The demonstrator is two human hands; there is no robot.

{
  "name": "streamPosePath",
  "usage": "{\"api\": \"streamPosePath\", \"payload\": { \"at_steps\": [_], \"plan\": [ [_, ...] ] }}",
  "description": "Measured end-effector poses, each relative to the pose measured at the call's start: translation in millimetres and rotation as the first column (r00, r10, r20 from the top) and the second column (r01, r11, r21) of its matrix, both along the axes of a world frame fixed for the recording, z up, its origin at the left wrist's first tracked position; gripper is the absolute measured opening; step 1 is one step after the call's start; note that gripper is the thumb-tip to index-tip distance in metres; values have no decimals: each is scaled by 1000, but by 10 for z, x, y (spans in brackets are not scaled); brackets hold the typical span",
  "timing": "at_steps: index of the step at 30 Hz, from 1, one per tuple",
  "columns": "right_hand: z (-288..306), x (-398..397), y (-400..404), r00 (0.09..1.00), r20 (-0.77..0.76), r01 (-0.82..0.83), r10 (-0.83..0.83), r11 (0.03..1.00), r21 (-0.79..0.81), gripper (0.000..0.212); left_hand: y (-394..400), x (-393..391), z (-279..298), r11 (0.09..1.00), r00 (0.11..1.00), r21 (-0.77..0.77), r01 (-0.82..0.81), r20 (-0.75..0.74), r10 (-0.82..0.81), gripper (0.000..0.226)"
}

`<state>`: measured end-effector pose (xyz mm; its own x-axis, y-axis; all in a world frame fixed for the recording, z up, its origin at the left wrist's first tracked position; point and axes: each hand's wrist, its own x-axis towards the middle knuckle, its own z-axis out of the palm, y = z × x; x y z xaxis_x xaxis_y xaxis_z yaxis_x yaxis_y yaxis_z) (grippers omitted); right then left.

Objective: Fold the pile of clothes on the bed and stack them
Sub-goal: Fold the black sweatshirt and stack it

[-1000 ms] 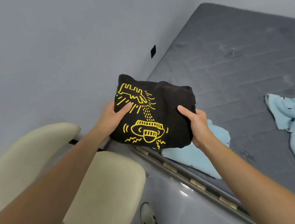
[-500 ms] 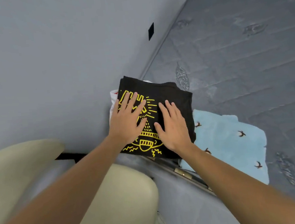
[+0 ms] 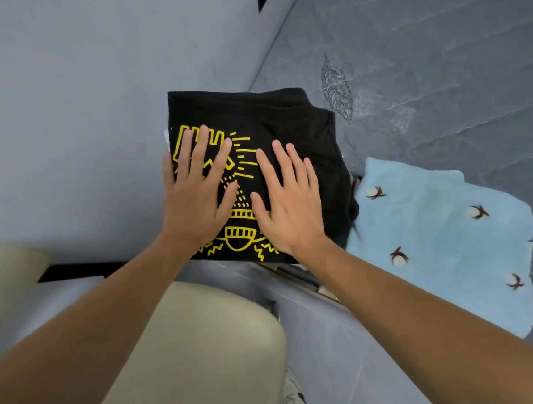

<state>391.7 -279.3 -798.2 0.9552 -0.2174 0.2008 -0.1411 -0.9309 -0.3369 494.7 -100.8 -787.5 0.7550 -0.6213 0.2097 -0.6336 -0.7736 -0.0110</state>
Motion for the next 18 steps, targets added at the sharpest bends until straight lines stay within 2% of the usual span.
{"api": "streamPosePath", "payload": {
  "at_steps": [3,7,18],
  "plan": [
    [195,88,-109,998,57,27,-28,1000,11,72,-99,49,228,1000,1000,-9,-14,22,14,71],
    [198,252,-200,998,37,43,-42,999,-12,70,-366,100,306,998,1000,-65,7,-15,-8,77],
    [-415,493,41,988,72,136,-139,990,43,76,-223,481,-431,980,991,-167,111,-50,-121,72]
  ]
}}
